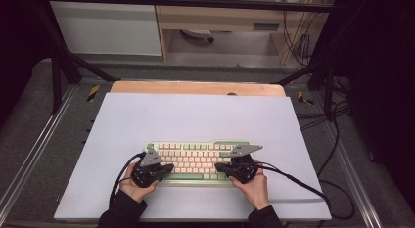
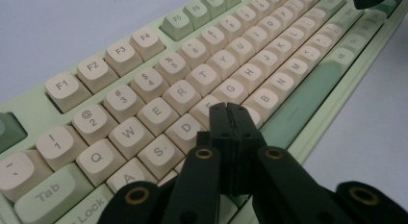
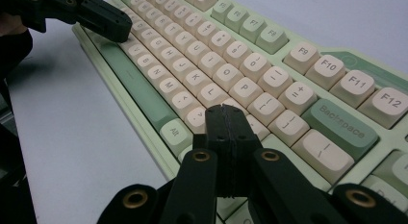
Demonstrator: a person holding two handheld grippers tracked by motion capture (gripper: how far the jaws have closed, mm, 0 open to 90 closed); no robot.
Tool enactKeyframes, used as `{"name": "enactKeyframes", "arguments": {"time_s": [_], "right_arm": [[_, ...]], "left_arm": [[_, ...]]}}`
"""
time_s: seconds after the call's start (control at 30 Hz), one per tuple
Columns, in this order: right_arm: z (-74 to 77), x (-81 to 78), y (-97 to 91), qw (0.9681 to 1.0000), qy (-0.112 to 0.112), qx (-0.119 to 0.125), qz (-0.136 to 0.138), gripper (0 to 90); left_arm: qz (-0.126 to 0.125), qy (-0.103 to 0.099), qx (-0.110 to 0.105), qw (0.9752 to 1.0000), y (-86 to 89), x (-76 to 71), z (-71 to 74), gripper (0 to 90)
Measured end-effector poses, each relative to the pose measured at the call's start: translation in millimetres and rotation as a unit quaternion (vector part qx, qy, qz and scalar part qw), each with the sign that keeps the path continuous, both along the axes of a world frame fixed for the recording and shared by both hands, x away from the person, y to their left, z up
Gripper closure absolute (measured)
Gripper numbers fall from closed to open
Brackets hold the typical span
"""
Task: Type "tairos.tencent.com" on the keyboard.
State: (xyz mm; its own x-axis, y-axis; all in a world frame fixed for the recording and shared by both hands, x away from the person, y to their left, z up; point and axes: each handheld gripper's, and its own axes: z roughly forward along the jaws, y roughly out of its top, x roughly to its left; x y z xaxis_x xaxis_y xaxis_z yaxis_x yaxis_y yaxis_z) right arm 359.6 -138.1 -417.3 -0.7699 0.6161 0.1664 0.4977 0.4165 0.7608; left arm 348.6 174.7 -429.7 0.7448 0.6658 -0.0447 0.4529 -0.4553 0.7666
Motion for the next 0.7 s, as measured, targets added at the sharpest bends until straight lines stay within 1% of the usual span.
{"name": "enactKeyframes", "arguments": {"time_s": [0.2,0.3,0.33,0.47,0.7], "right_arm": [[-0.4,0.2,0.2,1.0,0.0,0.001,0.0,90.0],[-0.5,0.3,0.2,1.0,0.0,0.0,0.0,90.0],[-0.5,0.2,0.3,1.0,-0.001,0.001,0.0,90.0],[0.2,0.3,-0.3,1.0,-0.001,0.0,0.0,90.0],[1.0,0.2,-0.4,1.0,-0.004,0.003,0.0,90.0]], "left_arm": [[0.0,0.0,-0.001,1.0,0.2,0.1,-1.0,89.6],[-0.001,0.003,0.002,1.0,-0.3,0.4,-3.1,89.6],[-0.002,0.002,0.0,1.0,-0.2,0.4,-3.6,89.6],[-0.002,0.002,0.0,1.0,1.0,-0.1,-2.2,89.6],[-0.001,-0.007,-0.007,1.0,7.3,-3.1,4.1,89.6]]}}
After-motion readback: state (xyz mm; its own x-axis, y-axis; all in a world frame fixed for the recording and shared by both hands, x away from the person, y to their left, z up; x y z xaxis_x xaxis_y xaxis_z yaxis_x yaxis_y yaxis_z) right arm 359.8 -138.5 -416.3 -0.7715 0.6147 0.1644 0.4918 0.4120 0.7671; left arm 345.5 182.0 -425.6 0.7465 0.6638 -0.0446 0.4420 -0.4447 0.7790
